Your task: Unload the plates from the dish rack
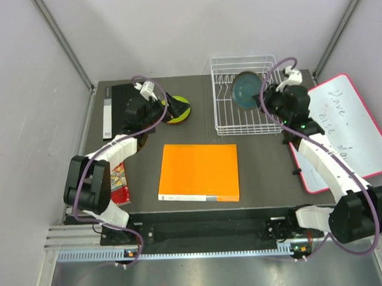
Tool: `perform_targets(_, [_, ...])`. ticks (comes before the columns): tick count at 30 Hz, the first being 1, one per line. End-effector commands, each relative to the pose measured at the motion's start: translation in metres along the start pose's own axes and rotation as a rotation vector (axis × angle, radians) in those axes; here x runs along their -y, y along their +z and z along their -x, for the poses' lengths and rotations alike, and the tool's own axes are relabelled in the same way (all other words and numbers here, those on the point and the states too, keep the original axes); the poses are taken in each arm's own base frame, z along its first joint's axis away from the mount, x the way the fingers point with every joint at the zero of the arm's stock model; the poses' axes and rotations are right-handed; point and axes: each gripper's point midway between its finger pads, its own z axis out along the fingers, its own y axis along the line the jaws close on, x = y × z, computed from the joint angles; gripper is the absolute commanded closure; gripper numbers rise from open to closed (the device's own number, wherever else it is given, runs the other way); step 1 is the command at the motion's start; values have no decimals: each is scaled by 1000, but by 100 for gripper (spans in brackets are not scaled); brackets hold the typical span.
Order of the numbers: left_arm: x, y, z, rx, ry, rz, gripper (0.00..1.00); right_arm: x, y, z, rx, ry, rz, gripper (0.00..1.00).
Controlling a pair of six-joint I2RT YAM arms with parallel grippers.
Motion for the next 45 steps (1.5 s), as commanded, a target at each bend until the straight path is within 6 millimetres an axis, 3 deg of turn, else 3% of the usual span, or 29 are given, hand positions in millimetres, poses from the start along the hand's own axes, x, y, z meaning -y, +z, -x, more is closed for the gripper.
perform_targets(1, [54, 1, -1, 17, -77, -258, 1, -66, -18, -22, -10, 167, 281, 100])
perform_targets(6, [72, 9, -27, -21, -129, -342, 2, -96, -21, -55, -49, 223, 378, 100])
perform_targets(11, [71, 16, -49, -60, -159, -352, 3, -113, -26, -67, -56, 284, 465, 100])
perform_targets(17, [63, 21, -58, -68, -187, -363, 7, -122, -21, -78, -84, 321, 517, 100])
perform_targets(23, [71, 23, -60, -56, -252, -463, 14, -130, -15, -94, -128, 373, 573, 100])
perform_targets(24, [71, 23, -60, -53, -258, -464, 24, -130, -14, -94, -129, 377, 575, 100])
perform_targets(30, [65, 26, -59, -47, -209, -419, 55, -130, -12, -102, -147, 377, 575, 100])
perform_targets(34, [61, 26, -58, -54, -153, -371, 100, -130, -12, -102, -150, 369, 577, 100])
perform_targets(38, [53, 24, -60, -49, -90, -313, 100, -131, -11, -104, -160, 364, 585, 99])
perform_targets(41, [43, 21, -52, -16, -14, -230, 100, -129, -10, -103, -163, 354, 567, 78])
perform_targets(42, [28, 23, -54, -20, -14, -140, 100, -128, -8, -104, -165, 338, 560, 70])
perform_targets(43, [28, 19, -43, 10, 20, -112, 100, -123, -7, -110, -195, 330, 531, 59])
perform_targets(45, [16, 14, -26, 49, 63, -25, 100, -117, -4, -108, -189, 294, 493, 49])
